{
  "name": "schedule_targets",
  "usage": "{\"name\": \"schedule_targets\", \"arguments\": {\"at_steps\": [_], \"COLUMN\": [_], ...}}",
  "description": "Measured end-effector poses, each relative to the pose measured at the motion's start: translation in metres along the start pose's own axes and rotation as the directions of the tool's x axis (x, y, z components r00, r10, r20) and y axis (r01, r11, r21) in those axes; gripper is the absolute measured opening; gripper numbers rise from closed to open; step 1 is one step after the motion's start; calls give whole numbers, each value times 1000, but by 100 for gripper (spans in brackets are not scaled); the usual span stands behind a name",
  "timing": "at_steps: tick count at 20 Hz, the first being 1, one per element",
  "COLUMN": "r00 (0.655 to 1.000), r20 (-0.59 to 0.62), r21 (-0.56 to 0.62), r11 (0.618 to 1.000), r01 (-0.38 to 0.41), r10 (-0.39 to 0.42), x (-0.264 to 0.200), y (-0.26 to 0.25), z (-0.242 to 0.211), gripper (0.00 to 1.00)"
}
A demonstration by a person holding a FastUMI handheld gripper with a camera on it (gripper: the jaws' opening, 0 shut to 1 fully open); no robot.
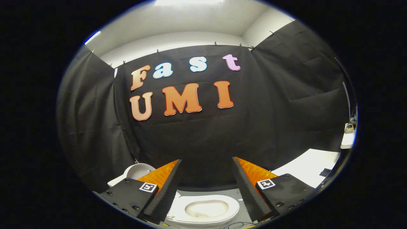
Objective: Open the toilet lid.
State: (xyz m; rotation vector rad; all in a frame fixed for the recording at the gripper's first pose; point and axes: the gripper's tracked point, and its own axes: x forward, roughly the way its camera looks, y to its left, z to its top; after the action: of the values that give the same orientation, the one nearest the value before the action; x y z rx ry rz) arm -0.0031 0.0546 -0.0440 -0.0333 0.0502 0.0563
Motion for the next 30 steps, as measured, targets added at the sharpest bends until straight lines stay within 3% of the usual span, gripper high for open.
{"name": "schedule_targets", "arguments": {"at_steps": [30], "r00": [997], "r20": [-48], "r21": [-15], "r11": [998], "r01": [-59], "r10": [58], "x": [5], "y": [31], "z": [-13], "gripper": [98]}}
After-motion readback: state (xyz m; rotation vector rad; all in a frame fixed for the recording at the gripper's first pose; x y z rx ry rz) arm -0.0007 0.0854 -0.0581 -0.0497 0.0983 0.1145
